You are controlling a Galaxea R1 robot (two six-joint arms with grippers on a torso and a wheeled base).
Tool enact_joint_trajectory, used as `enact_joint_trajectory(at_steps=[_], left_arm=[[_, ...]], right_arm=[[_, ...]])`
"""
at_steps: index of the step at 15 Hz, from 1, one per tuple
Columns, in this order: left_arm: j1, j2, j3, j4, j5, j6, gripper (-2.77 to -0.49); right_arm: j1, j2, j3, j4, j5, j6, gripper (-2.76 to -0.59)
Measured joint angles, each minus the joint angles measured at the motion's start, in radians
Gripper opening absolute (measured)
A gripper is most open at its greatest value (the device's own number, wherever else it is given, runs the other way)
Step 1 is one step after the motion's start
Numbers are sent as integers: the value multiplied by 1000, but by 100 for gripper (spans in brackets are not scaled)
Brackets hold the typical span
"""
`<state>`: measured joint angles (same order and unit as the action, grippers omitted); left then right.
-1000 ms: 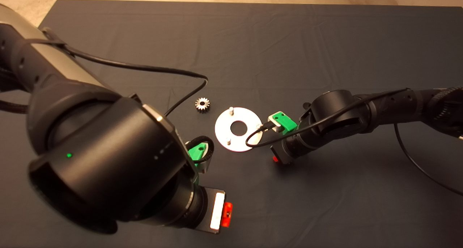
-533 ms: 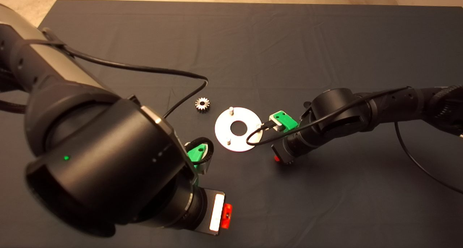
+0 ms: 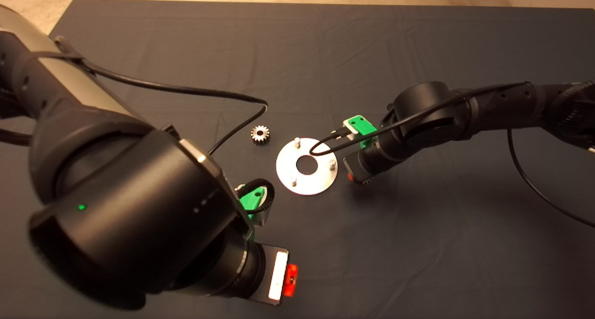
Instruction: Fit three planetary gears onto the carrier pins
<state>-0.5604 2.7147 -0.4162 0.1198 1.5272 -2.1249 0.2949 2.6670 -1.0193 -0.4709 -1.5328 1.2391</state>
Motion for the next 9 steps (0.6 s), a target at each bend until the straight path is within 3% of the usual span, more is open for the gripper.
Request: enact_joint_trajectory(at_steps=[9], left_arm=[[0, 0, 0, 0, 0, -2, -64]], right_arm=[[33, 82, -94, 20, -1, -1, -233]])
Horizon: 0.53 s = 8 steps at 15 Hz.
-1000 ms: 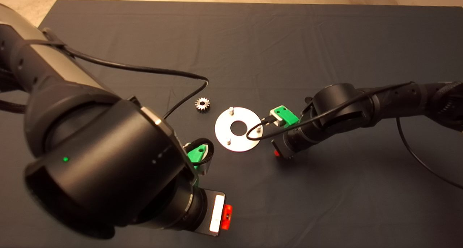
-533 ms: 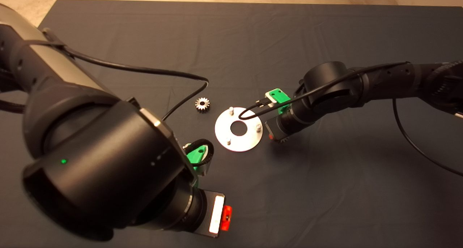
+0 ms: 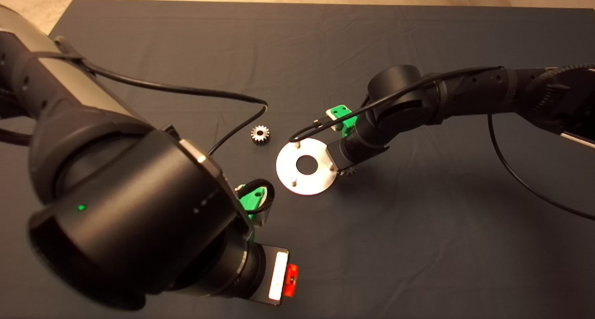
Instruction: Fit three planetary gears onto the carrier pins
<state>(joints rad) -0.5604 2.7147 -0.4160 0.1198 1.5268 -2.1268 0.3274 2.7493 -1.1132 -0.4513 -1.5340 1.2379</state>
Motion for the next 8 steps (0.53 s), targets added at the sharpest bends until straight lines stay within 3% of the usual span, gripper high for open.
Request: enact_joint_trajectory(at_steps=[3, 8], left_arm=[[0, 0, 0, 0, 0, 0, -64], [0, 0, 0, 0, 0, 0, -64]], right_arm=[[9, 12, -16, 7, -5, 0, -234], [42, 27, -42, 8, 3, -1, -234]])
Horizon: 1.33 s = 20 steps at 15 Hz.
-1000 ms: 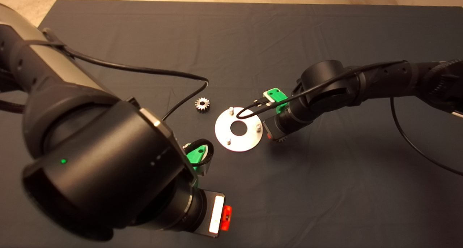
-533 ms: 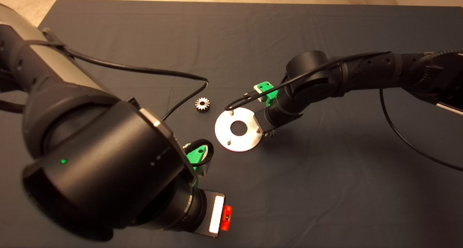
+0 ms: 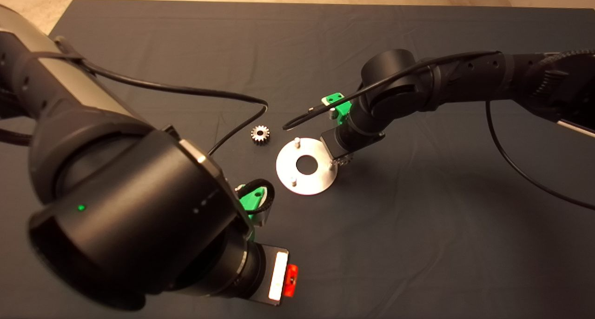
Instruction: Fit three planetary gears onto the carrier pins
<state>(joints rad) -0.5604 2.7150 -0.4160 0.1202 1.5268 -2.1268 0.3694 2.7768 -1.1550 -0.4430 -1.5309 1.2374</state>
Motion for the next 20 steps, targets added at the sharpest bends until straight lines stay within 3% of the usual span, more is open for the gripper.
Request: enact_joint_trajectory(at_steps=[5, 15, 20], left_arm=[[0, 0, 0, 0, 0, 0, -64], [0, 0, 0, 0, 0, 0, -64], [0, 0, 0, 0, 0, 0, -64]], right_arm=[[16, 12, -12, 5, -2, -1, -233], [15, 13, -14, 11, 0, -1, -234], [1, 13, -14, 14, 0, -1, -234]])
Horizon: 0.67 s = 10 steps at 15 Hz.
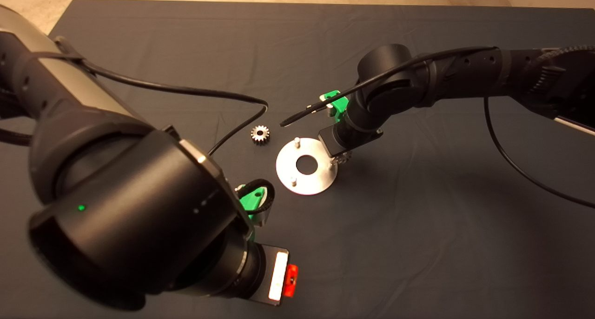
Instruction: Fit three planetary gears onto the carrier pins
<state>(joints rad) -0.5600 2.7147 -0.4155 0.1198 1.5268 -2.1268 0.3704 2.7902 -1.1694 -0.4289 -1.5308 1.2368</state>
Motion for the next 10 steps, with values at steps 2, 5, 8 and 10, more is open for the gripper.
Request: enact_joint_trajectory(at_steps=[2, 5, 8, 10], left_arm=[[0, 0, 0, 0, 0, 0, -64], [0, 0, 0, 0, 0, 0, -64], [0, 0, 0, 0, 0, 0, -64], [0, 0, 0, 0, 0, 0, -64]], right_arm=[[-5, 0, 0, 0, 0, 0, -234], [-13, 0, 0, 0, 0, 0, -234], [-13, 4, -4, 1, -2, 1, -234], [-13, 11, -6, 1, -1, 1, -234]])
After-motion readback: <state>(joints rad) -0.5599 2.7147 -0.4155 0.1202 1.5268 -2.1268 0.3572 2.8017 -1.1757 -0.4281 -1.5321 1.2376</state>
